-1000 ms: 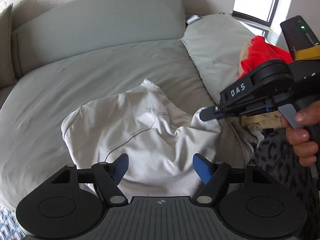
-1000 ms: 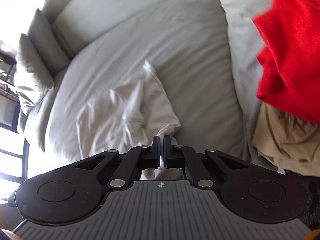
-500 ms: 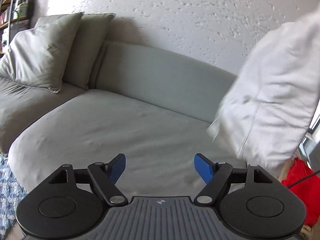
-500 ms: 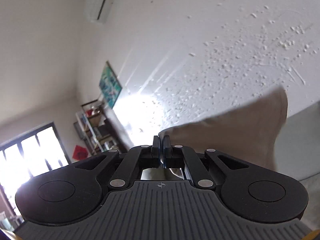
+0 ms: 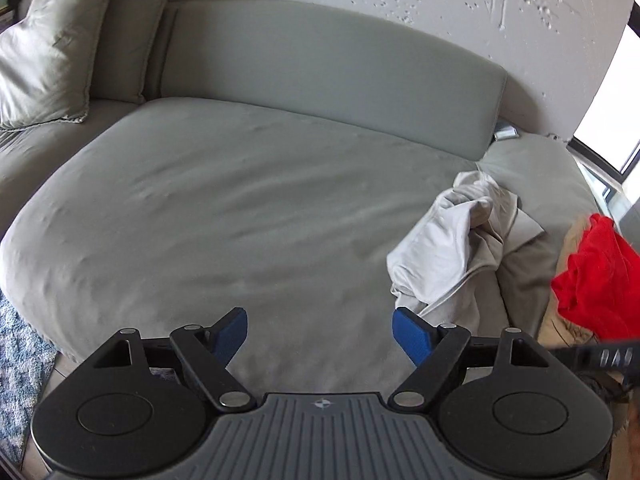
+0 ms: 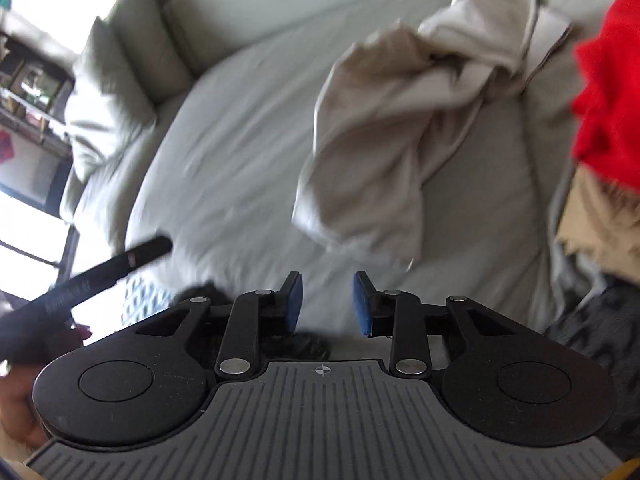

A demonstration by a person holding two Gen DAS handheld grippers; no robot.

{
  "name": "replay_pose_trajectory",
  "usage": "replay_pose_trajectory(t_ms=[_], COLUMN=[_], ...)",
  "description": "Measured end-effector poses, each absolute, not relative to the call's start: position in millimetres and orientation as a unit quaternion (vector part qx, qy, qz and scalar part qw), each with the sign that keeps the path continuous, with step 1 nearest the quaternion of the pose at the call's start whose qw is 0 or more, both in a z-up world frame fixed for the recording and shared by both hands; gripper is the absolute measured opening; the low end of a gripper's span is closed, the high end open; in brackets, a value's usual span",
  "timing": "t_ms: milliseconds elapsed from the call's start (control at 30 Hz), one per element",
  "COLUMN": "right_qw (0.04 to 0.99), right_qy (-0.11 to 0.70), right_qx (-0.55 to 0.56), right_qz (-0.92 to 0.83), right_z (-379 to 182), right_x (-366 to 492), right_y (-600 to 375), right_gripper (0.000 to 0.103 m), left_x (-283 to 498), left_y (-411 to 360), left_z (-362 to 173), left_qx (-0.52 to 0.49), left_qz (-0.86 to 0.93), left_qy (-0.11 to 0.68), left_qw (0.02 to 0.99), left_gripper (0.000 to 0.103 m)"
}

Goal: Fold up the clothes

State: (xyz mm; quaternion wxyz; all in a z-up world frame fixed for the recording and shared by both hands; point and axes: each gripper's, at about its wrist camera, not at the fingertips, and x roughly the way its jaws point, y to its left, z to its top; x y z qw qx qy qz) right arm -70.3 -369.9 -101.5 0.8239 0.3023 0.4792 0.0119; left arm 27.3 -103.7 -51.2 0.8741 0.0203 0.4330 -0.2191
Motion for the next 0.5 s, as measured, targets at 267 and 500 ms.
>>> replay_pose_trajectory(t_ms=[267, 500], right_qw=[0.820, 0.820], right_qy=[0.436, 0.379], right_qx=[0.365, 0.423], right_qz=[-0.059, -0.076], right_z=[-110, -119], right_x=[-43, -29], right_y=[-423, -458], right_gripper=[0.040, 0.048], left_x=[22, 57], left_y=[-139, -205], left_z=[-70, -66], left_qx=[0.062, 0.082], left_qz=[-0.297, -0.327], left_qy=[0.435, 0.377], left_qw=[0.848, 0.863], left_gripper=[0.079, 0.084])
